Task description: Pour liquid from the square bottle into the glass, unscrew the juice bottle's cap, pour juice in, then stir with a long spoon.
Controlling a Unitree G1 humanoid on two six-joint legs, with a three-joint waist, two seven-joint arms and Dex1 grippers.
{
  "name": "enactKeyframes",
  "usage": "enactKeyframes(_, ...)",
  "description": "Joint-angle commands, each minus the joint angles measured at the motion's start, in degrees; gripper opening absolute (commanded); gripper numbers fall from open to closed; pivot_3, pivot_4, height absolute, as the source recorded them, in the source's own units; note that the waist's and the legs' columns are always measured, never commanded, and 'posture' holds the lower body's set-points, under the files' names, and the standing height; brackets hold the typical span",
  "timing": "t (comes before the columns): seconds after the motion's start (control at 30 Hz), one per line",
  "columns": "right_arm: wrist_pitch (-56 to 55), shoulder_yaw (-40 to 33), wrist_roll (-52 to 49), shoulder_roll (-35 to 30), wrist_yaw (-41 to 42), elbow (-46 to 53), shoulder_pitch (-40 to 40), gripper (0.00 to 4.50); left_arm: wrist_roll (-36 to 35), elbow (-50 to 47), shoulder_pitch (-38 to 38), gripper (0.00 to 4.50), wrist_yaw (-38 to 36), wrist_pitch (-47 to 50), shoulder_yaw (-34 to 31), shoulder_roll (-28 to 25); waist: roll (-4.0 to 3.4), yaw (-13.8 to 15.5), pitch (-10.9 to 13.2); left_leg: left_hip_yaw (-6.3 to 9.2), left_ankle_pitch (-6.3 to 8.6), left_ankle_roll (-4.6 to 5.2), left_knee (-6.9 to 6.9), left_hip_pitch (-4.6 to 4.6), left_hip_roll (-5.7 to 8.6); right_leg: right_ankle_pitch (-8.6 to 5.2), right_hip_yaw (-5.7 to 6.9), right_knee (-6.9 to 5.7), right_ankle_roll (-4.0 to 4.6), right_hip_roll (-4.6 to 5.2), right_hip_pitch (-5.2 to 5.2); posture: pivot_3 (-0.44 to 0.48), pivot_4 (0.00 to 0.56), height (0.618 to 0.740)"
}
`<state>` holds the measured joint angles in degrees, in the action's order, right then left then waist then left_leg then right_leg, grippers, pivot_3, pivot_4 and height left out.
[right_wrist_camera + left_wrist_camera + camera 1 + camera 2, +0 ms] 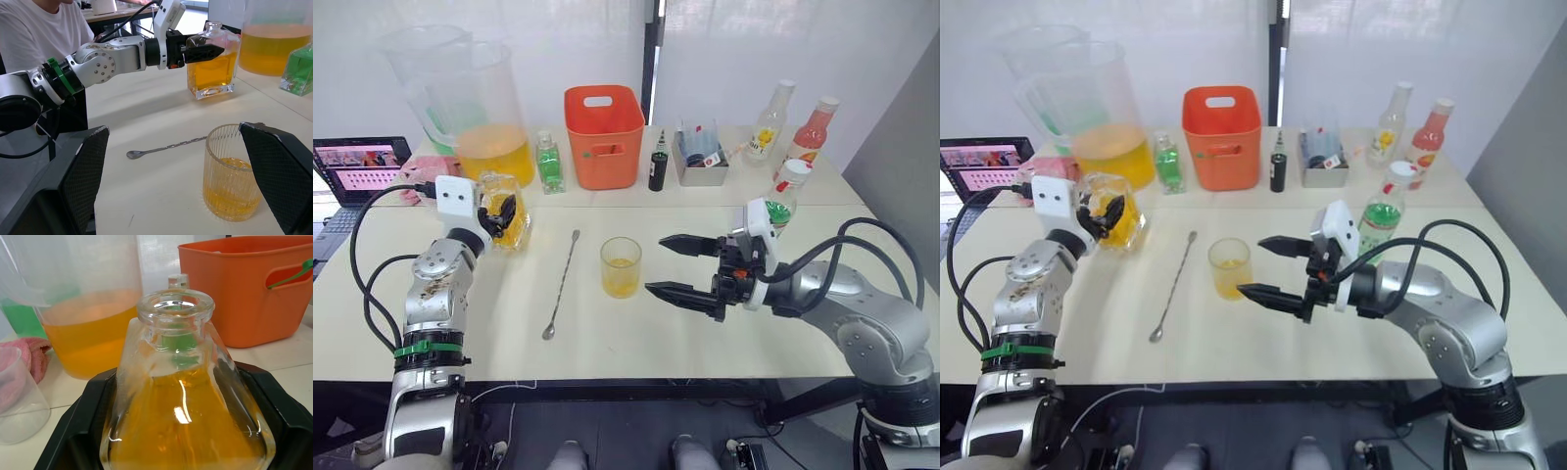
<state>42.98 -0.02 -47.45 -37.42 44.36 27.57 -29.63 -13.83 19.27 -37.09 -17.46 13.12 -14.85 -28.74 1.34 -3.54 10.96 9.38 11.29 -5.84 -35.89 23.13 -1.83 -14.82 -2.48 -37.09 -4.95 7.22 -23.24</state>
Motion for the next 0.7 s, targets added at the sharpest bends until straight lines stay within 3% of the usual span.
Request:
enactKeyframes(0.03,0.1,-0.1,-0.3,0.5,-0.3,1.5,-1.0,4.50,-1.3,-3.2,-1.1,2.79,-0.5,-2.1,-2.7,-1.6,0.00,-0.1,0.0,0.00,0.00,0.00,0.00,-0.01,0.00,0.00,0.00,0.00,0.00,0.00,0.00,0.000,0.150,0.740)
enactKeyframes(0.5,1.2,-1.3,0.1,-1.6,-0.4,1.8,0.6,4.50,-4.0,-1.7,1.7,2.79,-1.5,-0.2,-5.2,-1.9,0.01,-0.3,0.0,-0.01,0.00,0.01,0.01,-0.02,0.00,0.00,-0.01,0.00,0.00,0.00,0.00,0.000,0.150,0.740)
enactKeyframes(0.57,1.0,-1.6,-0.1,-2.1,-0.2,1.7,1.0,4.50,-4.6,-2.0,1.4,3.85,-1.6,0.1,-6.0,-2.3,0.01,-0.3,0.0,-0.02,0.00,0.01,0.01,-0.03,0.00,0.00,-0.01,0.00,0.00,0.00,0.00,0.000,0.150,0.740)
enactKeyframes(0.63,0.7,-2.0,-0.2,-2.4,-0.2,1.6,1.1,4.50,-5.2,-2.7,1.4,4.48,-1.7,0.6,-6.6,-2.6,0.01,-0.4,0.0,-0.02,0.00,0.01,0.02,-0.05,-0.01,0.00,-0.01,-0.01,0.00,0.00,0.00,0.000,0.150,0.740)
enactKeyframes(0.7,0.6,-2.3,-0.2,-2.4,-0.3,1.5,1.1,4.50,-5.5,-3.6,1.6,4.48,-1.6,0.5,-6.9,-2.9,0.01,-0.3,0.0,-0.02,0.00,0.01,0.02,-0.07,-0.01,0.00,-0.02,-0.01,0.00,0.00,0.02,0.000,0.150,0.740)
